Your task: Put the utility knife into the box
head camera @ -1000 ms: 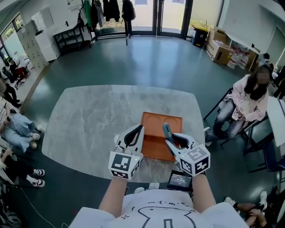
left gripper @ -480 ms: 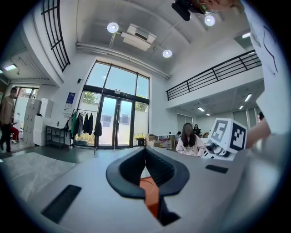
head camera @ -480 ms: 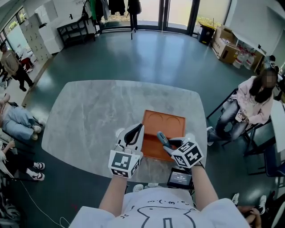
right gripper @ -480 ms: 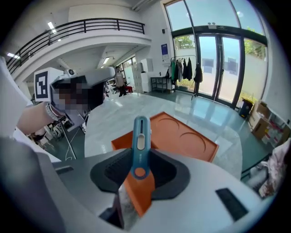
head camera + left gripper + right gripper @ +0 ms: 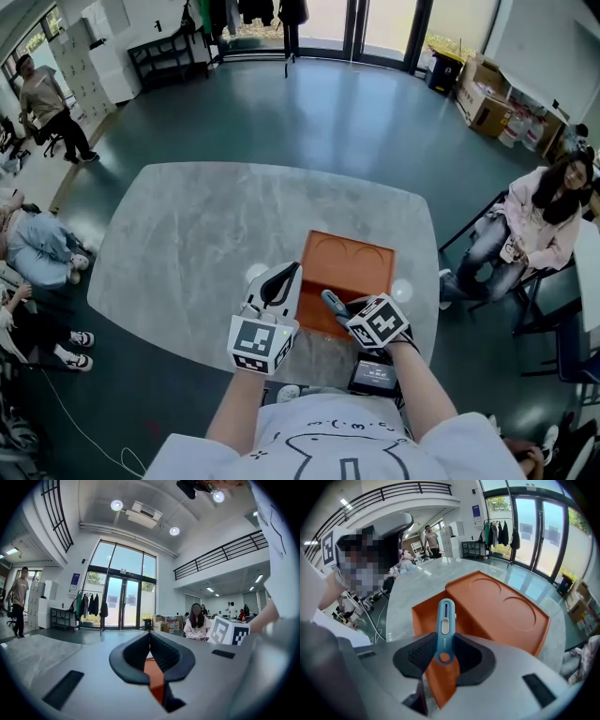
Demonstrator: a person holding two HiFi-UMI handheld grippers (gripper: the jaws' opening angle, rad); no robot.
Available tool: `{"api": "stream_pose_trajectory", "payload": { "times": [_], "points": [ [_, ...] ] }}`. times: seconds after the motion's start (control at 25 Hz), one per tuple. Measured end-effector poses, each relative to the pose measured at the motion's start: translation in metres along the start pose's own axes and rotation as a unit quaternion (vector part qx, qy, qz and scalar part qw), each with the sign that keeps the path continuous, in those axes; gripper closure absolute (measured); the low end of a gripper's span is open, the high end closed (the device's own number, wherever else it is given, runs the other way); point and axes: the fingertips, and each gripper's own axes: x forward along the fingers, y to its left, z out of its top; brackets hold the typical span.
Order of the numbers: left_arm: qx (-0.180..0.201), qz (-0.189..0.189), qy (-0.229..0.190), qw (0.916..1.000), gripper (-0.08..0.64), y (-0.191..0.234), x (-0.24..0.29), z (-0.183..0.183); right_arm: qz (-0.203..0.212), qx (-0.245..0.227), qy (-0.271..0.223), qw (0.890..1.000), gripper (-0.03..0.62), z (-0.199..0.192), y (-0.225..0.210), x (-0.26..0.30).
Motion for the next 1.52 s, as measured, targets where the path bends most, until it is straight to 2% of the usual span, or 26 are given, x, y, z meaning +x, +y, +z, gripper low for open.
{"api": "stream_pose_trajectory", "payload": {
  "times": [0.32, 0.52, 1.2, 1.32, 1.52],
  "points": [
    [-0.006, 0.017, 0.008, 0.9998, 0.545, 0.009, -0.003, -0.006, -0.005, -0.028, 0.062, 0.998, 0.459, -0.015, -0.009, 0.030],
    [-0.008, 0.023, 0.012, 0.9996, 0.545, 0.016, -0.006, -0.010, -0.009, -0.038, 0.079, 0.996, 0.459, -0.019, -0.008, 0.043],
    [-0.011, 0.023, 0.019, 0.9995, 0.545, 0.018, -0.018, -0.016, -0.061, -0.087, 0.087, 0.990, 0.454, -0.016, -0.015, 0.060],
    [-0.011, 0.021, 0.018, 0.9995, 0.545, 0.018, -0.021, -0.014, -0.063, -0.083, 0.079, 0.991, 0.423, -0.014, -0.015, 0.055],
    [-0.011, 0.015, 0.015, 0.9997, 0.545, 0.017, -0.025, -0.011, -0.067, -0.043, 0.053, 0.995, 0.396, -0.011, -0.015, 0.042]
  ]
}}
